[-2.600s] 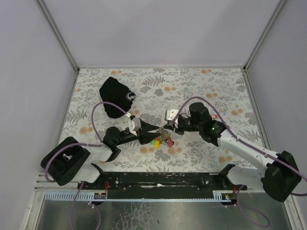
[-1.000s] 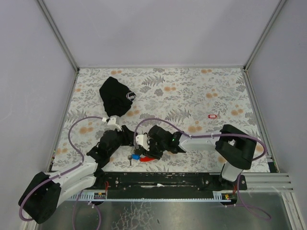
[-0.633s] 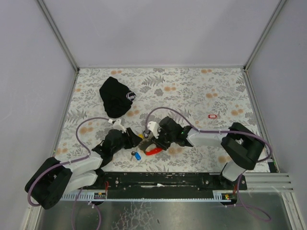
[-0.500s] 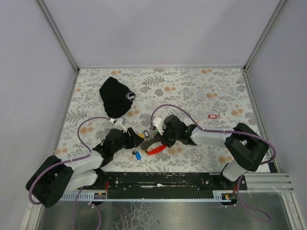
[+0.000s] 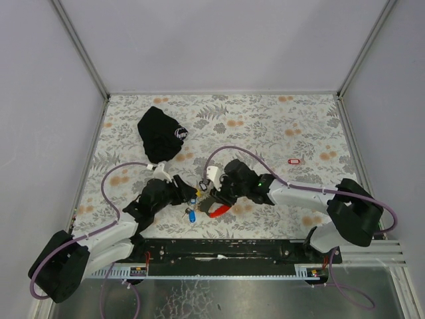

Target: Put the keys on the keyring

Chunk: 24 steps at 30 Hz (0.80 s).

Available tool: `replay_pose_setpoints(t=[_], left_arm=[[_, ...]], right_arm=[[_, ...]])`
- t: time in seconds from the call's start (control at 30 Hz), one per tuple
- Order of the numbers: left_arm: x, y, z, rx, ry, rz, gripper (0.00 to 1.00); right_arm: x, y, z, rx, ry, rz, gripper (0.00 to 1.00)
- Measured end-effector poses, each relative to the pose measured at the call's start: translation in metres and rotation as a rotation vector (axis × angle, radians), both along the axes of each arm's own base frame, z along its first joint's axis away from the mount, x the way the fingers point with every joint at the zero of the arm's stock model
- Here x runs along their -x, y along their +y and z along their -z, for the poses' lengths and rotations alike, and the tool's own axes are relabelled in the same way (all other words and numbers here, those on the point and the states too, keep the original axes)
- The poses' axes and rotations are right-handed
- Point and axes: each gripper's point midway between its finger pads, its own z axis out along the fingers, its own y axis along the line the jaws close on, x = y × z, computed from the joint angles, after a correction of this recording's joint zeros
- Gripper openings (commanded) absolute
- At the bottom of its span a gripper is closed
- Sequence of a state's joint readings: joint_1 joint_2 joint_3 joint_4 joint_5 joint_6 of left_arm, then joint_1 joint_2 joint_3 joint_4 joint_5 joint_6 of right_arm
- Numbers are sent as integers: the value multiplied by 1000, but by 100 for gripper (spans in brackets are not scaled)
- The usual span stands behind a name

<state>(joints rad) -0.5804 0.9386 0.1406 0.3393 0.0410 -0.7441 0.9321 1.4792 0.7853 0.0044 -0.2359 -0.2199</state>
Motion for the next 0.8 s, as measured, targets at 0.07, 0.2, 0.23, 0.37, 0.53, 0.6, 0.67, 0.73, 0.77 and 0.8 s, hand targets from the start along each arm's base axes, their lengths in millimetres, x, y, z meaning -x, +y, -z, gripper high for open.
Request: replay_pose_setpoints(t=[0.07,0.2,0.23,0.37,0.53,0.6,0.67,0.73,0.77,0.8], left_arm=[[2,0,2,2,14,-3,47],[7,-3,6,25,60,6,43],[9,-4,6,36,71,10,43],[20,-6,13,73,121,18,43],[26,-3,19,82,157,1,43],[26,-2,19,82,161,-7,43],[27,-1,20,79,171,-14,43],[29,1,22,72,186,-23,43],[30,2,23,69,194,-27,43],[30,3,24,67,199,-31,43]], right_arm=[[10,15,-2,-16,0,-58,42],[19,36,5,-25,10,-119,42],[19,38,7,-23,12,-122,41],[21,40,14,-16,22,-130,33],[28,56,11,-60,6,-165,24],[33,64,12,-74,5,-184,21],[37,69,15,-78,10,-196,20],[38,74,21,-75,17,-201,19],[39,75,24,-70,22,-203,18],[39,77,27,-67,28,-206,17]])
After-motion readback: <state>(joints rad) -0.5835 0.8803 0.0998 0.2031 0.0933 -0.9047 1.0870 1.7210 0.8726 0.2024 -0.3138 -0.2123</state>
